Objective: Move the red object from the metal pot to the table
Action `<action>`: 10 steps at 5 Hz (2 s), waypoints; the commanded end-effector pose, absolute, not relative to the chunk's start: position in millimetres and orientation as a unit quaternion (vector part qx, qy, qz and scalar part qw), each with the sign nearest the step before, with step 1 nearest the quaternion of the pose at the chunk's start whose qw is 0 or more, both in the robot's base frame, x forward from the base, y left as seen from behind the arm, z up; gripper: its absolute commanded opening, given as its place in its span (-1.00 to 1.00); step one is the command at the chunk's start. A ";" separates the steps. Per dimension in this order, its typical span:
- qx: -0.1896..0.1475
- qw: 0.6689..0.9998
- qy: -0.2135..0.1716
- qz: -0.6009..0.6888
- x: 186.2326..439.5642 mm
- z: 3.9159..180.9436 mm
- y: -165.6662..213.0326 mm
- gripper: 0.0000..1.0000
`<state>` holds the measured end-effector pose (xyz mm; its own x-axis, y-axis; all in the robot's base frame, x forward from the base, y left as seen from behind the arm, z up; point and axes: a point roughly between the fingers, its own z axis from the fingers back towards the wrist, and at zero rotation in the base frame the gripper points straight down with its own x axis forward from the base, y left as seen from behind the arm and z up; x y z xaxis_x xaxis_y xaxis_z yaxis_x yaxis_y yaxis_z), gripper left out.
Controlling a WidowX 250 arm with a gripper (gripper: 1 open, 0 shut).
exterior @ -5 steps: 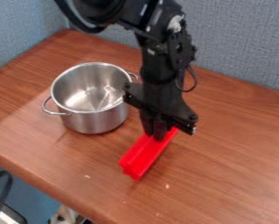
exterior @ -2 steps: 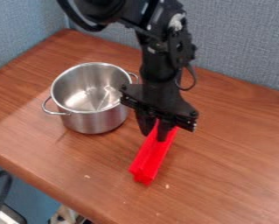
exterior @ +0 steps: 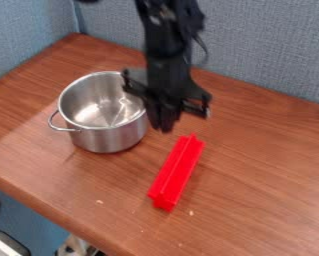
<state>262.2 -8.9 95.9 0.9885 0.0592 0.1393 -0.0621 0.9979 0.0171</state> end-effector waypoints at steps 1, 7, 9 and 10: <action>0.013 0.991 -0.105 0.083 287.6 126.0 32.8 -1.00; 0.025 0.991 -0.115 0.066 329.5 86.3 5.9 1.00; 0.014 0.992 -0.120 0.035 334.3 94.4 -28.1 1.00; -0.004 0.992 -0.118 0.045 320.9 103.5 -46.1 1.00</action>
<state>319.3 -44.8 85.7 0.9793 0.0871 0.1827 -0.0873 0.9962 -0.0069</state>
